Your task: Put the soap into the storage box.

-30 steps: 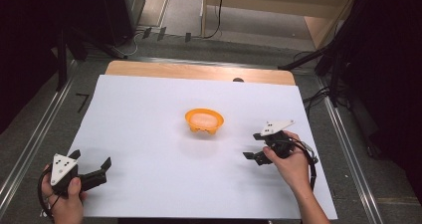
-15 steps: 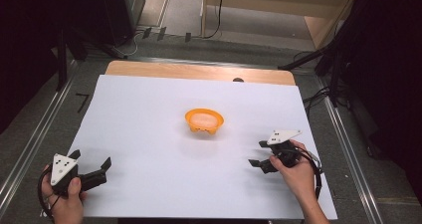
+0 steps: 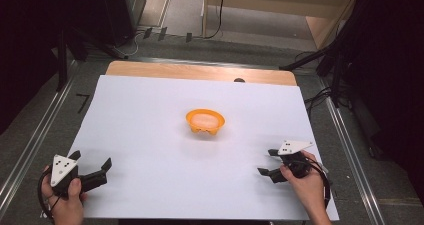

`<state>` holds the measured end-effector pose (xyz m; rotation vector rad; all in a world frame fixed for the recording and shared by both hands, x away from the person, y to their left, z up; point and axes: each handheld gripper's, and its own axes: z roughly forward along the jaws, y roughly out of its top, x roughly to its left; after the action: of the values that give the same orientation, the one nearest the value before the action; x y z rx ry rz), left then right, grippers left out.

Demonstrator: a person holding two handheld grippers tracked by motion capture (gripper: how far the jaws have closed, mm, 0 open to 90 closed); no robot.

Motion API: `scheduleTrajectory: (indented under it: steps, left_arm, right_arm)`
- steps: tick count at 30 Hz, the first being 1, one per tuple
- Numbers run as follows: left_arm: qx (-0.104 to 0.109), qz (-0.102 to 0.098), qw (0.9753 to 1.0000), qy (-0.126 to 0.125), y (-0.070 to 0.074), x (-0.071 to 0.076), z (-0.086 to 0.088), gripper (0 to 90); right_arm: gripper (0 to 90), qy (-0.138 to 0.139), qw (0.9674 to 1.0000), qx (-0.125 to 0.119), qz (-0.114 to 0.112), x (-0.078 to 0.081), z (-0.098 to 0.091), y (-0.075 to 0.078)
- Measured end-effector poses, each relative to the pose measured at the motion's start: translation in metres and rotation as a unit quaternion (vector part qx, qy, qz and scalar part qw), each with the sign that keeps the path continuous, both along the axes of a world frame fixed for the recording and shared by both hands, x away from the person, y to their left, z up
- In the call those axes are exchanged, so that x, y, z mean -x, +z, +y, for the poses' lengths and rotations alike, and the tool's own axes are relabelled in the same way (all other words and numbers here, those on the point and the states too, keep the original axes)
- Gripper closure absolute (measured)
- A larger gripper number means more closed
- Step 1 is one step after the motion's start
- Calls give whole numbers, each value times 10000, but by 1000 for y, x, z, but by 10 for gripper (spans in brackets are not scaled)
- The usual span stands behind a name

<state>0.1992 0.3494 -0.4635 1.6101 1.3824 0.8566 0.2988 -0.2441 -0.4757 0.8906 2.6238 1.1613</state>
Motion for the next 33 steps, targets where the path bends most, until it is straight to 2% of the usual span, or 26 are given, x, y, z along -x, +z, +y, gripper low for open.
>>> scheduleTrajectory:
  steps: [9,16,23,26,28,31,33]
  left_arm:
    - [-2,-4,10000,8,0,0,0,0]
    - [19,-15,10000,11,0,0,1,0]
    - [29,-21,10000,21,0,0,1,0]
    - [30,-22,10000,20,0,0,1,0]
    - [31,-26,10000,20,0,1,1,0]
    - [33,-27,10000,18,0,1,1,0]
    - [47,-30,10000,16,0,1,1,0]
  right_arm:
    - [200,-132,9998,-126,-84,14,-17,-7]
    - [195,-420,9986,-299,-151,26,-32,-10]
    - [183,-843,9947,-517,-295,40,-52,-12]
    - [172,-1052,9916,-650,-365,46,-62,-12]
    - [142,-1190,9899,-666,-374,49,-67,-12]
    - [152,-1433,9874,-560,-357,54,-70,-13]
    - [183,-1355,9880,-639,-370,57,-72,-14]
